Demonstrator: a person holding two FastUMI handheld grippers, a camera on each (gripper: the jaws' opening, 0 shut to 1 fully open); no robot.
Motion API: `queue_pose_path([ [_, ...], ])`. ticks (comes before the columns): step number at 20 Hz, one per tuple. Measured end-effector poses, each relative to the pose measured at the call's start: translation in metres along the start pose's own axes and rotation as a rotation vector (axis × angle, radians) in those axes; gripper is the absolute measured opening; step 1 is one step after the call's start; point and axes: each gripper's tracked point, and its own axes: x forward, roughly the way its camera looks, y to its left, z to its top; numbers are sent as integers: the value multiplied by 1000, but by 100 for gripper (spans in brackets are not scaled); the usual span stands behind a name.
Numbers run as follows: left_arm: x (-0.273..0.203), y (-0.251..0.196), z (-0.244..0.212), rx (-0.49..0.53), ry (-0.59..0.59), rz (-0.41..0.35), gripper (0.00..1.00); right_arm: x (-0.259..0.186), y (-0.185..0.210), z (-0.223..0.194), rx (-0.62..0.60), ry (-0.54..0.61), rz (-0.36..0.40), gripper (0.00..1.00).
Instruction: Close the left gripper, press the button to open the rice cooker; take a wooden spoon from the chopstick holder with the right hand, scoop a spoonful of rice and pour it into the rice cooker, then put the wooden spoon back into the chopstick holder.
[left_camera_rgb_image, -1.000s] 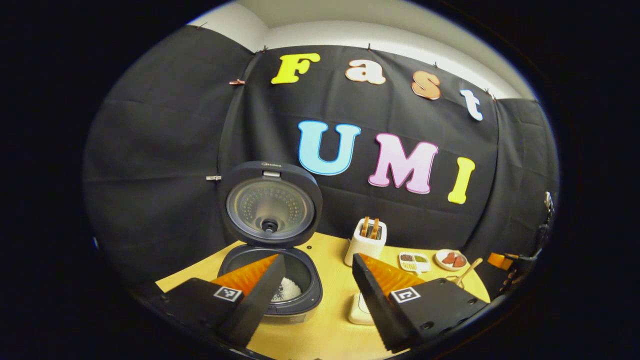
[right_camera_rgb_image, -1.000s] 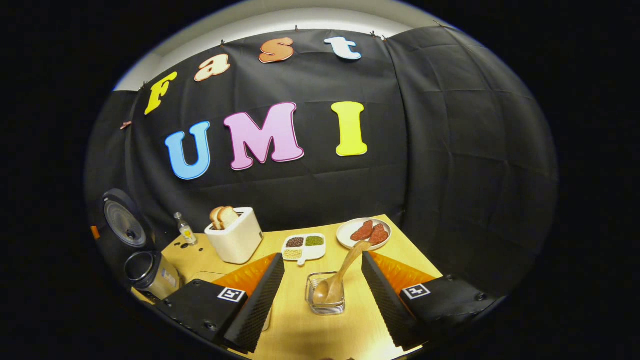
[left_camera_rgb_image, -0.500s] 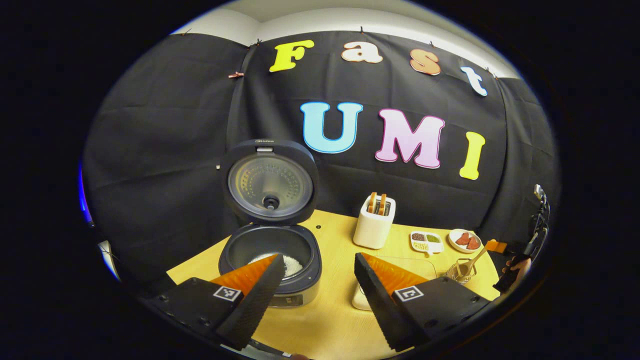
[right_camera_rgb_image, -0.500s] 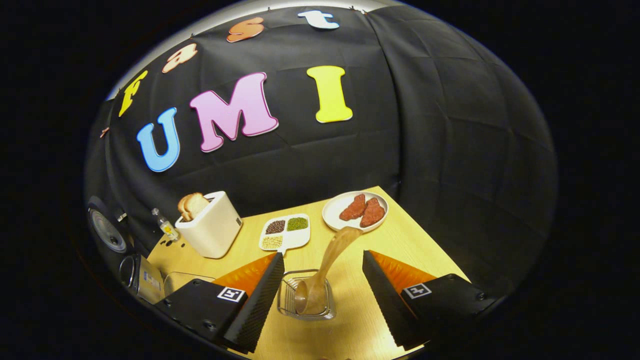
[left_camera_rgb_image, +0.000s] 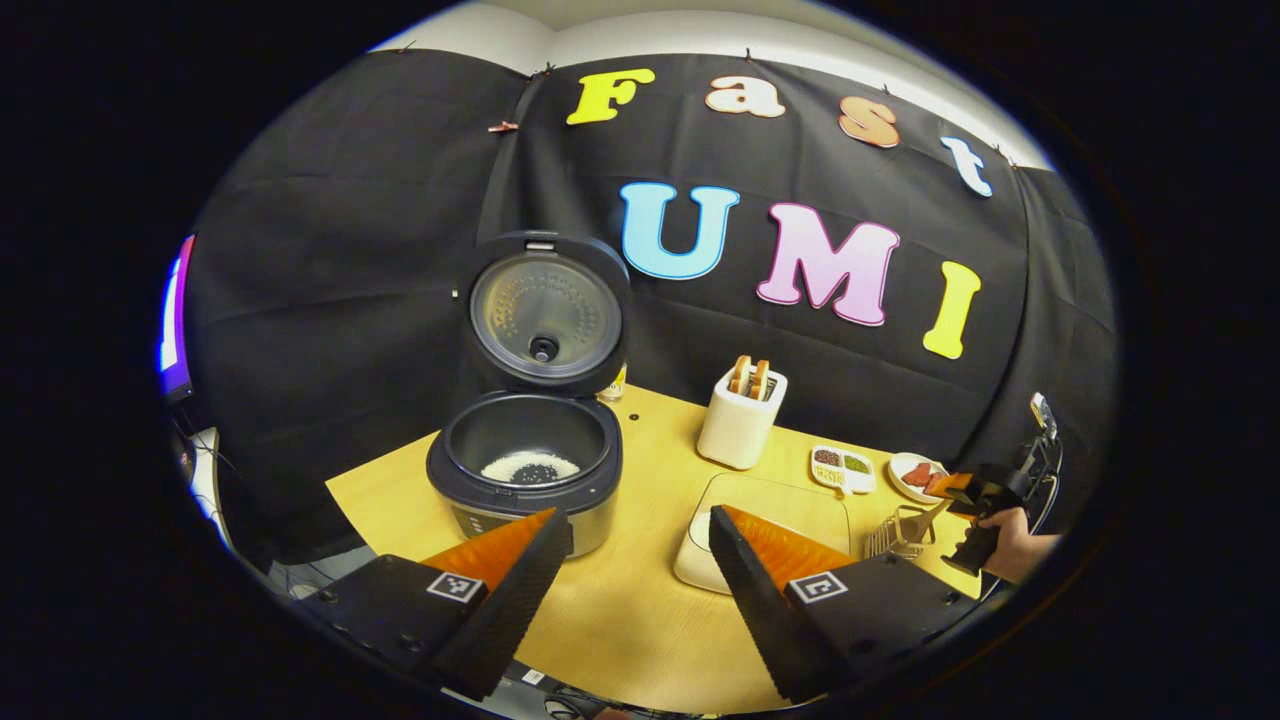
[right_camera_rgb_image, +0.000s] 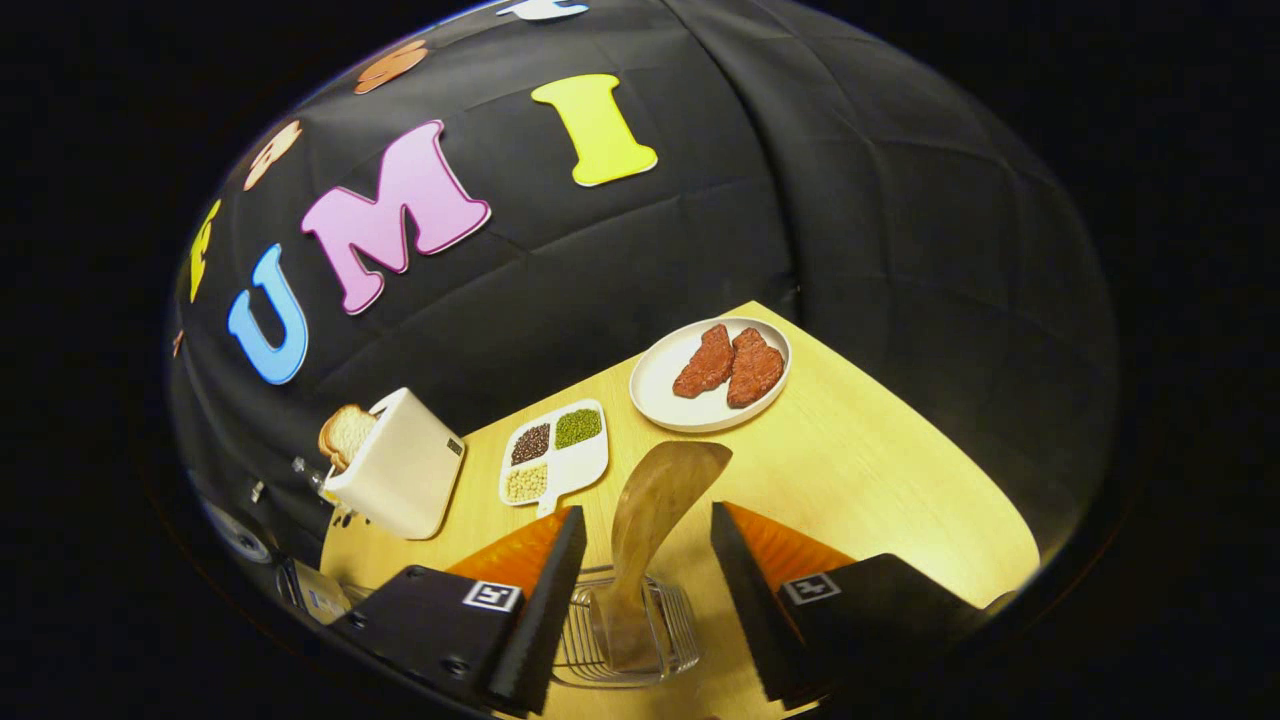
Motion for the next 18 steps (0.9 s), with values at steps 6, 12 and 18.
queue_pose_path([
  [6,1,-25,-3,41,-17,-40,95,1,6,2,58,14,4,28],
  [12,1,-41,-20,39,20,-106,95,-23,22,10,15,-13,73,19],
  [18,3,-24,-30,-28,67,-166,95,-77,52,36,-57,-122,110,19],
])
